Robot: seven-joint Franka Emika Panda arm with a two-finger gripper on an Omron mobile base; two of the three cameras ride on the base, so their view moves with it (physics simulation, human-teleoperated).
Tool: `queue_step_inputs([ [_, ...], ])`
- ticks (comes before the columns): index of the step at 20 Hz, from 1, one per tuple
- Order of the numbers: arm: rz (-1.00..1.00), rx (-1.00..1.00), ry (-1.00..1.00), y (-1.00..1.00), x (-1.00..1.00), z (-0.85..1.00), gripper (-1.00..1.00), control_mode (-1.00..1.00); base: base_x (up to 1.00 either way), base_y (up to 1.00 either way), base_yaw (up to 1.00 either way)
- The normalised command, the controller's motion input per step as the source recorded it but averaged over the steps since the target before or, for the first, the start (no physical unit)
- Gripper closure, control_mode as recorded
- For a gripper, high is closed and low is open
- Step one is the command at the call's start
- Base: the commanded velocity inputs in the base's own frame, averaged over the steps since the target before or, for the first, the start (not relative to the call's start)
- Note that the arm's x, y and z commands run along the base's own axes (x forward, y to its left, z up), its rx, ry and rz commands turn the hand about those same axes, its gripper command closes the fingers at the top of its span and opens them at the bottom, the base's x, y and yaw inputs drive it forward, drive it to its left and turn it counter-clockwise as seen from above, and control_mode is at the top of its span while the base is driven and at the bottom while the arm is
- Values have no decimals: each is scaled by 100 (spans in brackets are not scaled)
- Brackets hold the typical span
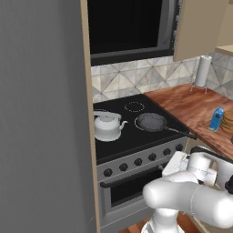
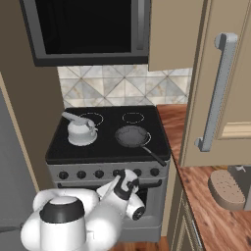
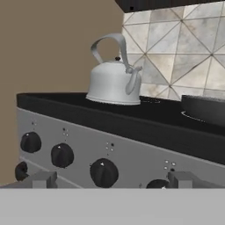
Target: Pick the pan from the cabinet and place it on the stove. Then turn on the stove burner for the pan.
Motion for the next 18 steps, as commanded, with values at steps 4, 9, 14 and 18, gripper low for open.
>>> queue_step_inputs([
  [4,-14,0,0,16,16,0,-100,-100,0,0,0],
  [9,-9,0,0,25,16,0,-100,-100,0,0,0],
  [14,-5,0,0,31,9,-2,-100,-100,0,0,0],
  [18,-5,0,0,33,9,-10,-100,-100,0,0,0],
])
